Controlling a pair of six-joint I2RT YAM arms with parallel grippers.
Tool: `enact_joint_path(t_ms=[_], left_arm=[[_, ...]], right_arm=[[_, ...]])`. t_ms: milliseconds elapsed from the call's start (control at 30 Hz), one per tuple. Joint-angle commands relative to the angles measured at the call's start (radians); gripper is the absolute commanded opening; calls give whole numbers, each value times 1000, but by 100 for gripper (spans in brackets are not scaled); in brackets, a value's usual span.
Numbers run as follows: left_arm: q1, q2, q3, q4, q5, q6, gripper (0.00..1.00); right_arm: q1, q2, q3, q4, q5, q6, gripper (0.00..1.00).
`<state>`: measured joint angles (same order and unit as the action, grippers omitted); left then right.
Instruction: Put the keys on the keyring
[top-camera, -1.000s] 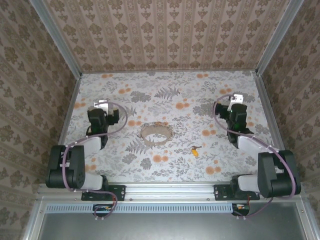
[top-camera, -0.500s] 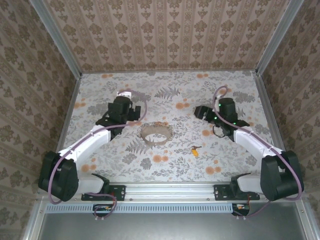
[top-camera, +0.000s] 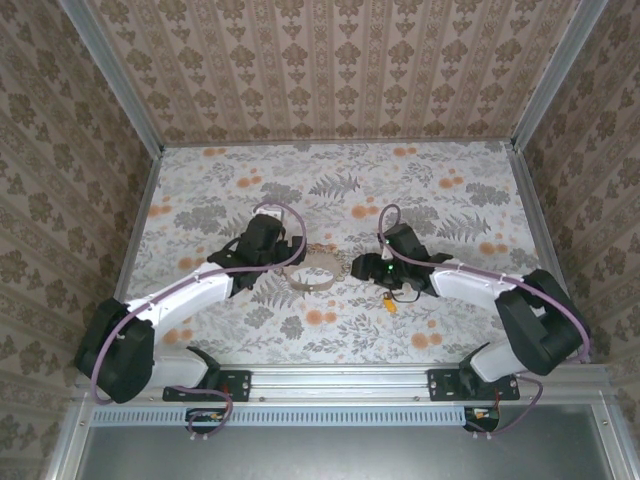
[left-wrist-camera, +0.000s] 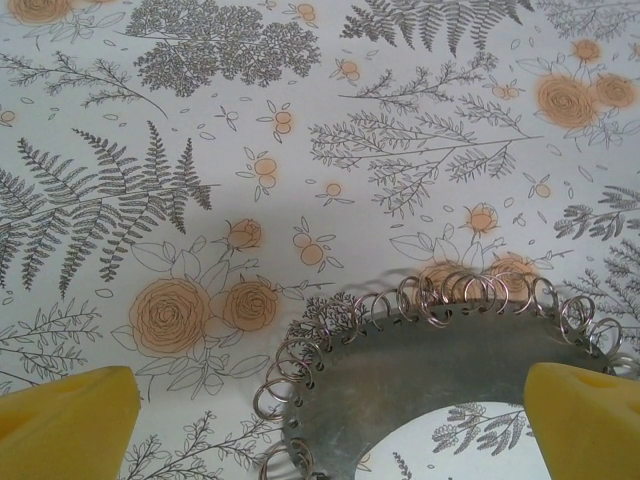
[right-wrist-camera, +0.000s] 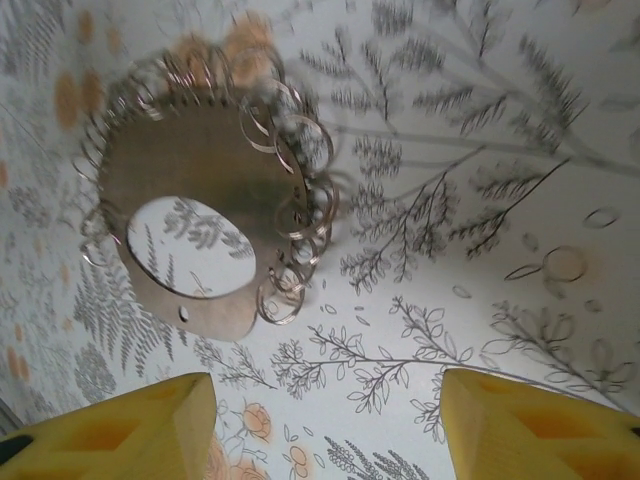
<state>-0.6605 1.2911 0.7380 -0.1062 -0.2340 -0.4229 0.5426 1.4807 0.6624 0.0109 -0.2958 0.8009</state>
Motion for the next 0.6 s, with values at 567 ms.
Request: enact_joint_path(t_ms=[567], left_arm=[[0,-38,-40,48,14,-48,100]], right_arm=[[72,256,157,92,-26,71,46]])
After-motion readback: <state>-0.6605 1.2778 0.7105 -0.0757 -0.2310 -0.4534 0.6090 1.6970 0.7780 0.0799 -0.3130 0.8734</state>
